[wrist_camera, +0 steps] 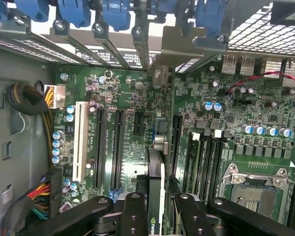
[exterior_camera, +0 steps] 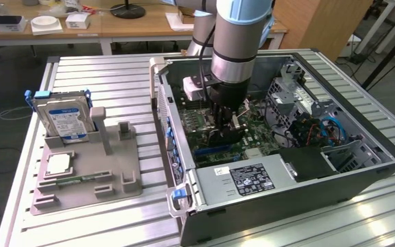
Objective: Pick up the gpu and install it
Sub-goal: 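Insert the gpu into the slot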
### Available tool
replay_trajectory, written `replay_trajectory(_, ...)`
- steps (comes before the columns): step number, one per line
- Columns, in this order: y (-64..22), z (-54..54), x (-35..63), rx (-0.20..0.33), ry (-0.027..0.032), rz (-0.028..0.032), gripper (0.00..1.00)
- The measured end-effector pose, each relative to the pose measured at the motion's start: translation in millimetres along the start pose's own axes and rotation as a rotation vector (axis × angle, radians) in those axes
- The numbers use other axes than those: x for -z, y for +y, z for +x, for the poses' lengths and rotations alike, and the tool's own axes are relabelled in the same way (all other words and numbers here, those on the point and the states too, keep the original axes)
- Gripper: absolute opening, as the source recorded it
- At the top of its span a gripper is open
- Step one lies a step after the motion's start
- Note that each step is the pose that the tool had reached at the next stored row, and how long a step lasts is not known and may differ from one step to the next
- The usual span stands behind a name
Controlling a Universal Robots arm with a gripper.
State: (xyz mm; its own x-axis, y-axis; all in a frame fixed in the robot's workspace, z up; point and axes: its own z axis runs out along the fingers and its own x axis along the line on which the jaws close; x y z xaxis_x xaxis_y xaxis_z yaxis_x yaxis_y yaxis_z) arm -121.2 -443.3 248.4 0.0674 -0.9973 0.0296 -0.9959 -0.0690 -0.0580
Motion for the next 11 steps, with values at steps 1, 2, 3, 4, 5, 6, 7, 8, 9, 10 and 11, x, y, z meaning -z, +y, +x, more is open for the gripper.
replay_trajectory(1,0.1,0.1,0.0,0.000,0.0000,0.0001,0.26)
replay_trajectory(2,0.2,0.4,-0.1,0.000,0.0004,0.0001,0.26)
replay_trajectory(3,0.2,0.6,0.2,0.000,0.0011,0.0000,0.26)
replay_trajectory(4,0.1,0.5,1.0,0.000,0.0003,0.0005,0.26)
replay_trajectory(5,-0.1,0.7,3.2,0.000,0.0014,0.0004,0.26)
replay_trajectory(6,-0.1,0.9,5.4,0.000,0.0020,-0.0001,0.26)
replay_trajectory(7,-0.2,0.9,6.2,0.000,0.0022,-0.0003,0.26)
replay_trajectory(8,-0.2,0.9,6.1,0.000,0.0020,-0.0001,0.26)
replay_trajectory(9,-0.2,0.9,6.1,0.000,0.0019,-0.0001,0.26)
replay_trajectory(10,-0.2,0.9,6.2,0.000,0.0020,-0.0001,0.26)
replay_trajectory(11,-0.2,0.9,6.2,0.000,0.0021,-0.0001,0.26)
